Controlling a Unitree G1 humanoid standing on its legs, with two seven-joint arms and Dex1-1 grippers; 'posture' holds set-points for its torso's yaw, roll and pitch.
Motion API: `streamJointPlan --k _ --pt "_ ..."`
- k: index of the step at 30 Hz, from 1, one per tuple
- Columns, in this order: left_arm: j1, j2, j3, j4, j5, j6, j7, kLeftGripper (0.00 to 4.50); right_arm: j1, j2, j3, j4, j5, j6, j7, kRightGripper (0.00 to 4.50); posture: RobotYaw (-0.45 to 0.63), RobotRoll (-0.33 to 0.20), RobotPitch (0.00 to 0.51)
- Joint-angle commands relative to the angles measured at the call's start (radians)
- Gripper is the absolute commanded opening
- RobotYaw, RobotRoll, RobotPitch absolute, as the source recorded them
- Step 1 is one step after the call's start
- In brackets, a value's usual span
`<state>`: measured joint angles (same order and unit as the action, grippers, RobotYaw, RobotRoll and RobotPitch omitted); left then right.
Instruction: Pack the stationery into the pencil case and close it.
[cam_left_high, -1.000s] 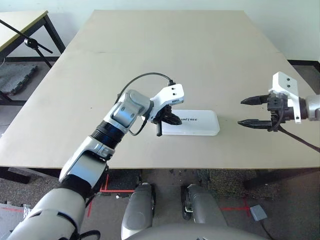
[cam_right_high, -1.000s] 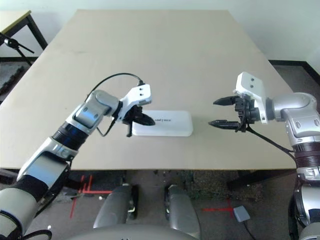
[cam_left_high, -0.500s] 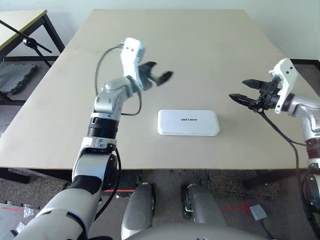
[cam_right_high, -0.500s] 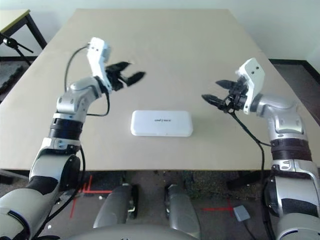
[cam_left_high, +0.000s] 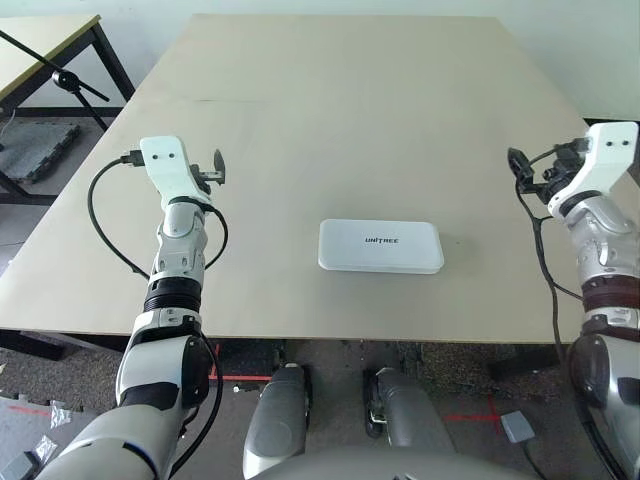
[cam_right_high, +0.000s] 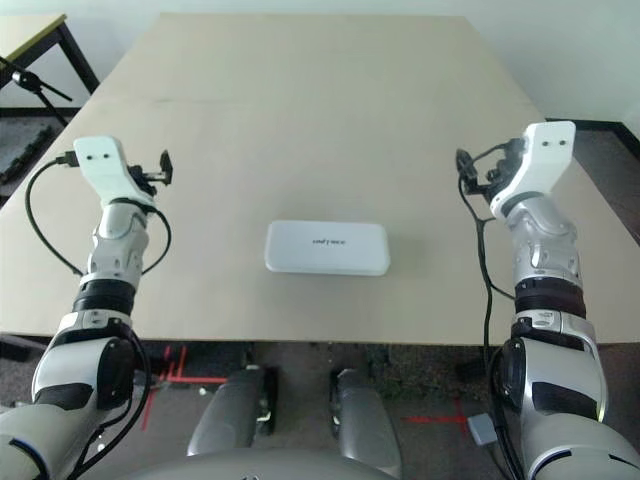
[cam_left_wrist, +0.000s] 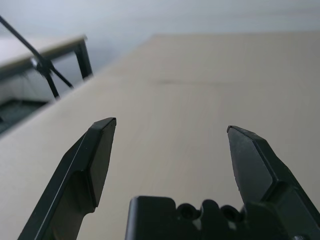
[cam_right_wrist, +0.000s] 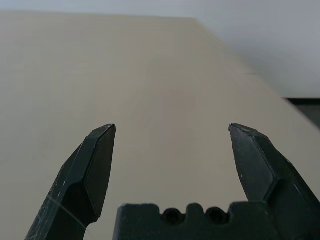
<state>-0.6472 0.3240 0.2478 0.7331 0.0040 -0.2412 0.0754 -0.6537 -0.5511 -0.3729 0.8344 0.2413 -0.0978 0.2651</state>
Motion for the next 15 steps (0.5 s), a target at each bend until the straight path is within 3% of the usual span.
streamJointPlan --k 1,15 --pt "0.022 -0.009 0.004 0.031 -0.007 -0.03 0.019 4.49 -0.018 0.0 -0.024 0.057 0.005 -0.04 -0.029 4.5 0.14 0.0 0.099" --pt "0.042 0.015 0.018 0.006 -0.065 -0.018 -0.044 4.49 -0.014 -0.002 -0.016 0.105 0.01 -0.088 -0.019 4.5 0.12 0.0 0.119"
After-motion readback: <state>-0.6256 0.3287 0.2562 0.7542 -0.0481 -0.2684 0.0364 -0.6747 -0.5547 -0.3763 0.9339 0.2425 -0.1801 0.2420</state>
